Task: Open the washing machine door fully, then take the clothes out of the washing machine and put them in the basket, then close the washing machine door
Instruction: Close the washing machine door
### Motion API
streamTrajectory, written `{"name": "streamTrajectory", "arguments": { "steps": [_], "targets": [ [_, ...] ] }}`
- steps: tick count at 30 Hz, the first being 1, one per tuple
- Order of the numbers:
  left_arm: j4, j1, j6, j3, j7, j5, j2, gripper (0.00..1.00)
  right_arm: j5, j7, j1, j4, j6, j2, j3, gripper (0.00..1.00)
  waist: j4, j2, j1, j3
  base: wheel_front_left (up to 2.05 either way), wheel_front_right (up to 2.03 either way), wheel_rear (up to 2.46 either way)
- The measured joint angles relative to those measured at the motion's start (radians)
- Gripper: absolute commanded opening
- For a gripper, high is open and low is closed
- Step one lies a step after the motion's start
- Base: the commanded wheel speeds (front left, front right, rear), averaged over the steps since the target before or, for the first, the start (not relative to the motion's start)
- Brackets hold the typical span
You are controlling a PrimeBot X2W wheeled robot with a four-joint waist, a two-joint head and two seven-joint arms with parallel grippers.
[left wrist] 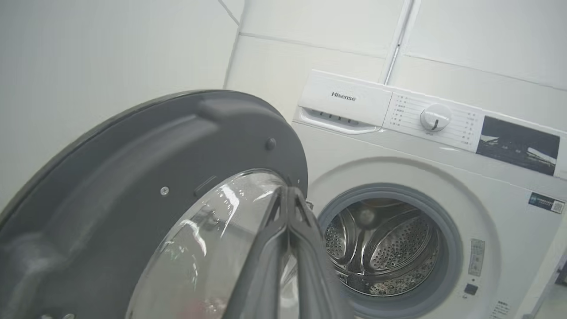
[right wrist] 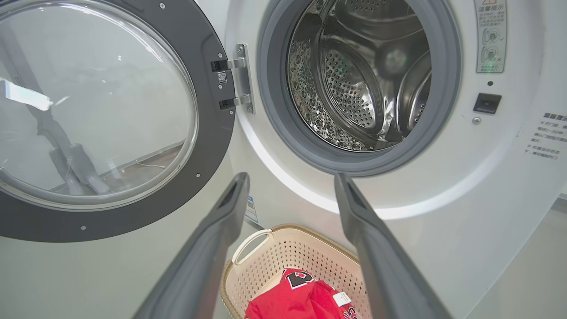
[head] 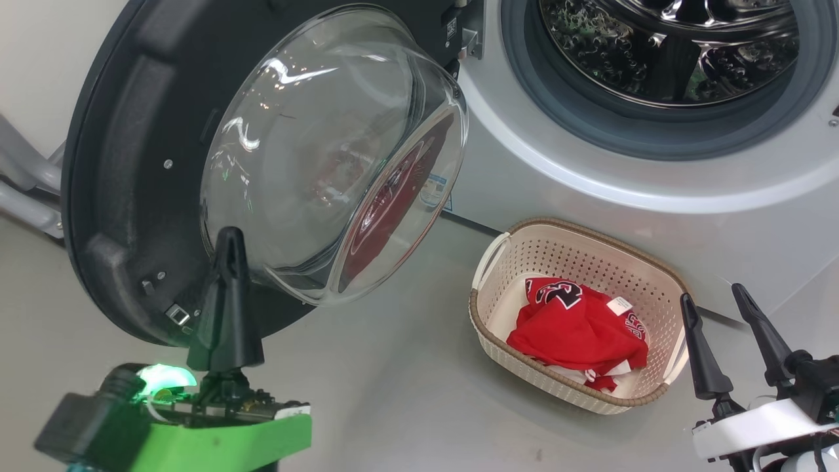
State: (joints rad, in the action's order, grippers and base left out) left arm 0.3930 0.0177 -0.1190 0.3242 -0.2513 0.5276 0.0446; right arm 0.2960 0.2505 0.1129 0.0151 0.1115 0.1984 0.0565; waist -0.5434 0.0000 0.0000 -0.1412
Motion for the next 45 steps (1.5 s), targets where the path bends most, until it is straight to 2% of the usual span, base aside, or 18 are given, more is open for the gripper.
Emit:
{"name": "streamTrajectory", "arguments": {
  "steps": [7,13,16,20,25,27,30,37,45],
  "targets": [
    [0.163,-0.038,0.009,-0.073,-0.004,0.197,0.0,0.0,0.0,0.0,0.0,-0.004,0.0,0.003,-0.002,1.0,-0.002,0.0,0.0,-0.001,0.0,0.0,0.0],
    [0.279,-0.101,0.037,-0.218,-0.007,0.248,-0.002,0.0,0.0,-0.007,0.0,-0.013,-0.001,0.004,-0.007,1.0,-0.004,0.0,0.0,-0.005,0.0,0.0,0.0],
    [0.296,-0.124,0.046,-0.297,-0.007,0.252,-0.003,0.0,0.0,-0.009,0.0,-0.022,-0.002,0.008,-0.011,1.0,-0.005,0.0,0.0,-0.014,0.0,0.0,0.0],
    [0.287,-0.162,0.045,-0.417,-0.007,0.324,-0.002,0.0,0.0,-0.009,0.0,-0.026,-0.009,0.015,-0.014,1.0,-0.007,0.0,0.0,-0.023,0.0,0.0,0.0],
    [0.194,-0.193,0.04,-0.556,-0.006,0.451,0.017,0.0,0.0,-0.009,0.0,-0.027,-0.009,0.02,-0.014,1.0,-0.009,0.0,0.0,-0.027,0.0,0.0,0.0],
    [0.135,-0.198,0.03,-0.599,0.015,0.477,0.039,0.0,0.0,-0.009,0.0,-0.029,-0.009,0.023,-0.015,1.0,-0.01,0.0,0.0,-0.029,0.0,0.0,0.0],
    [0.041,-0.208,0.026,-0.641,0.067,0.573,0.058,0.0,0.0,-0.012,0.0,-0.033,-0.009,0.024,-0.015,1.0,-0.011,0.0,0.0,-0.031,0.0,0.0,0.0],
    [-0.187,-0.218,0.015,-0.65,0.265,0.784,0.112,0.0,0.0,-0.018,0.0,-0.04,-0.008,0.031,-0.011,1.0,-0.012,0.0,0.0,-0.038,0.0,0.0,0.0],
    [-0.297,-0.253,0.01,-0.618,0.426,0.873,0.173,0.0,0.0,-0.026,0.0,-0.043,-0.008,0.037,-0.006,1.0,-0.011,0.0,0.0,-0.042,0.0,0.0,0.0]
  ]
}}
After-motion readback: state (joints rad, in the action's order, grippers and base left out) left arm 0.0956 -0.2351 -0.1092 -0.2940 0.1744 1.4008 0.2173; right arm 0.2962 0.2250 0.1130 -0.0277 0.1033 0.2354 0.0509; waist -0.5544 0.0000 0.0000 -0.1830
